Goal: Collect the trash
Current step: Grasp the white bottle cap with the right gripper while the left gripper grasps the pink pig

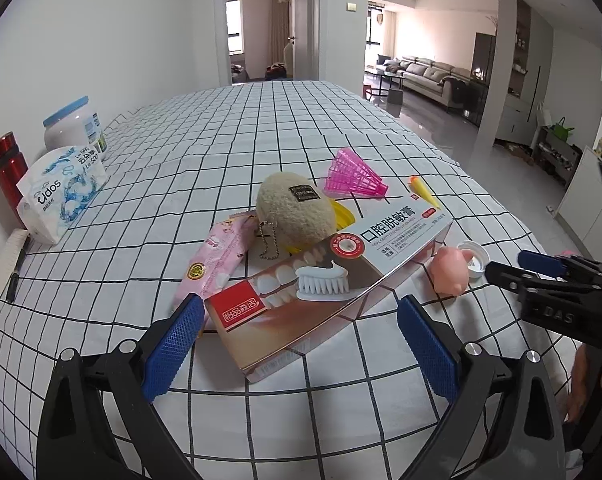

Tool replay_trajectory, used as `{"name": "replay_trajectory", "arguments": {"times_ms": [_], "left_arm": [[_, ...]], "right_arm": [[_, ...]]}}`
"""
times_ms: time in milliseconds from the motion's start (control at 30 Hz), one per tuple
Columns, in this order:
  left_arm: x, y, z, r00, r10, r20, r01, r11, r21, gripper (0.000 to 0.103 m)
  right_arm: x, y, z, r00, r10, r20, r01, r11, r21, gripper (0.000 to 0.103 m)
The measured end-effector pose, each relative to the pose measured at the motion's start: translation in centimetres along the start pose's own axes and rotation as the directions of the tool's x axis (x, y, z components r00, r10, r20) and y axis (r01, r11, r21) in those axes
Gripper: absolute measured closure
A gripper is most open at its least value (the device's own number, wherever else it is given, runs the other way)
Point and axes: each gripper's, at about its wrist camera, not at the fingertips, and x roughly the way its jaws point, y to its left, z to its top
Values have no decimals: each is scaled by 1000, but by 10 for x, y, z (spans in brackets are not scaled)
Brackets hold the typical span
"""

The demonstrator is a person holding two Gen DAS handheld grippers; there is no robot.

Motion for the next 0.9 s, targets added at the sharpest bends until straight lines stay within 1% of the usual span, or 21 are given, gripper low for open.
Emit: {"name": "replay_trajectory", "arguments": {"times_ms": [167,367,433,567,600,733,833,900], "left_arm": [[1,1,-1,1000,-6,-3,6,1000,-6,8],[4,4,0,1000,-6,-8,6,1000,-14,8],[4,4,0,1000,-7,-11,6,1000,-14,8],[5,2,-1,1000,-6,-13,6,1000,-10,8],[5,2,-1,1000,-6,-15,6,1000,-9,8],[3,-3,0,1000,-15,-15,15,1000,-9,8],[0,-10,0,1000,-27,-12,27,1000,-4,8],[-1,-19,1,999,-45,-14,45,999,-2,8]], "right_arm": [[13,5,2,999,-26,-38,24,999,-45,47],[20,11,6,999,-17,-48,14,998,-66,49],[22,13,10,999,-16,-49,12,997,-74,51],[27,16,14,999,-16,-50,12,996,-92,58],[27,16,14,999,-18,-48,13,995,-97,64],[25,13,14,999,-2,-44,-2,997,-81,64],[18,6,9,1000,6,-24,-7,999,-46,64],[6,-2,3,1000,4,3,-4,1000,-8,64]]}}
